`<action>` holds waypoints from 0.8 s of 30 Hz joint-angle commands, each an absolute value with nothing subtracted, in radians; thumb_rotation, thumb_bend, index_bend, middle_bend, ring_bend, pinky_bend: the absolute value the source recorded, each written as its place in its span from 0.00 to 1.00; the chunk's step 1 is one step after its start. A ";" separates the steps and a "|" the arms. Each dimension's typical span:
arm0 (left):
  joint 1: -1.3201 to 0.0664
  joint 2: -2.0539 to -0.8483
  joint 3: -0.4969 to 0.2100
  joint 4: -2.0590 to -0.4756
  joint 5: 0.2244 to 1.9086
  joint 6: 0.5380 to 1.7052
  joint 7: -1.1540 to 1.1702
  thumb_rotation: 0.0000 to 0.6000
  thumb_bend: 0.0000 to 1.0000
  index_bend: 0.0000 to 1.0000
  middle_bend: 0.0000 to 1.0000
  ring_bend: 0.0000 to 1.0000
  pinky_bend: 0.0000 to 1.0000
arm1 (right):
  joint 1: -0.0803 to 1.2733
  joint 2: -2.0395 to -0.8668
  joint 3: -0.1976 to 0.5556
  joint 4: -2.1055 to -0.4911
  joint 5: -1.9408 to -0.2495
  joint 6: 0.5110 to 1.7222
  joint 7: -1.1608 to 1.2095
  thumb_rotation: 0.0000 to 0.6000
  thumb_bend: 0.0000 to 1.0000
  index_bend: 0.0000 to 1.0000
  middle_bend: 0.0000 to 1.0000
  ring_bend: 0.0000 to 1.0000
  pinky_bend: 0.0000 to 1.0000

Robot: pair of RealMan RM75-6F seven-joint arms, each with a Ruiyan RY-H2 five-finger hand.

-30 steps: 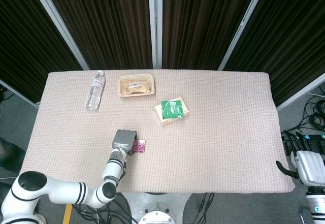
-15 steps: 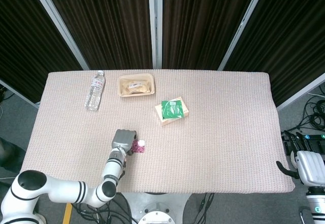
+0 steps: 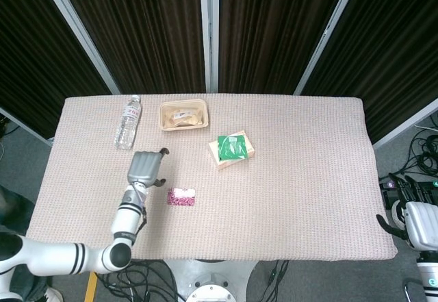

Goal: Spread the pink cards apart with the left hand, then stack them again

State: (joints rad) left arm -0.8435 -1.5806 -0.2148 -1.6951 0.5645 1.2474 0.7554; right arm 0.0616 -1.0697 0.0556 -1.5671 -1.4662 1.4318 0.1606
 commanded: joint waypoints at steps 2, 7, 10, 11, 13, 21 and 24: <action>-0.731 -1.450 -0.187 -1.690 0.758 1.310 0.583 1.00 0.24 0.31 0.65 0.62 0.66 | 0.061 -1.070 0.064 -1.564 -1.464 1.441 0.179 0.96 0.16 0.00 0.13 0.00 0.10; -0.617 -1.363 -0.122 -1.615 0.903 1.375 0.450 1.00 0.24 0.31 0.50 0.44 0.53 | 0.066 -1.068 0.067 -1.550 -1.469 1.436 0.216 0.97 0.16 0.00 0.11 0.00 0.10; -0.548 -1.319 -0.083 -1.570 0.971 1.405 0.366 1.00 0.24 0.31 0.40 0.34 0.45 | 0.071 -1.067 0.069 -1.545 -1.472 1.432 0.224 0.97 0.16 0.01 0.11 0.00 0.10; -0.527 -1.307 -0.072 -1.558 0.990 1.414 0.342 1.00 0.24 0.31 0.37 0.31 0.42 | 0.072 -1.068 0.070 -1.545 -1.476 1.433 0.226 0.96 0.16 0.01 0.11 0.00 0.10; -0.477 -1.286 -0.056 -1.537 1.018 1.451 0.295 1.00 0.24 0.31 0.33 0.27 0.38 | 0.075 -1.069 0.071 -1.548 -1.485 1.438 0.231 0.96 0.16 0.01 0.10 0.00 0.10; -0.307 -1.230 0.001 -1.531 1.158 1.605 0.163 1.00 0.24 0.31 0.30 0.24 0.32 | 0.068 -1.077 0.070 -1.558 -1.510 1.473 0.236 0.80 0.16 0.03 0.11 0.00 0.08; -0.260 -1.212 0.033 -1.565 1.220 1.643 0.155 1.00 0.24 0.31 0.30 0.24 0.32 | 0.060 -1.077 0.066 -1.565 -1.506 1.481 0.225 0.75 0.16 0.03 0.10 0.00 0.07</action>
State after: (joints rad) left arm -0.2813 -1.2276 0.0114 -1.5470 1.1910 1.6255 0.1669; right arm 0.0614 -1.0767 0.0670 -1.5639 -1.5071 1.4795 0.2268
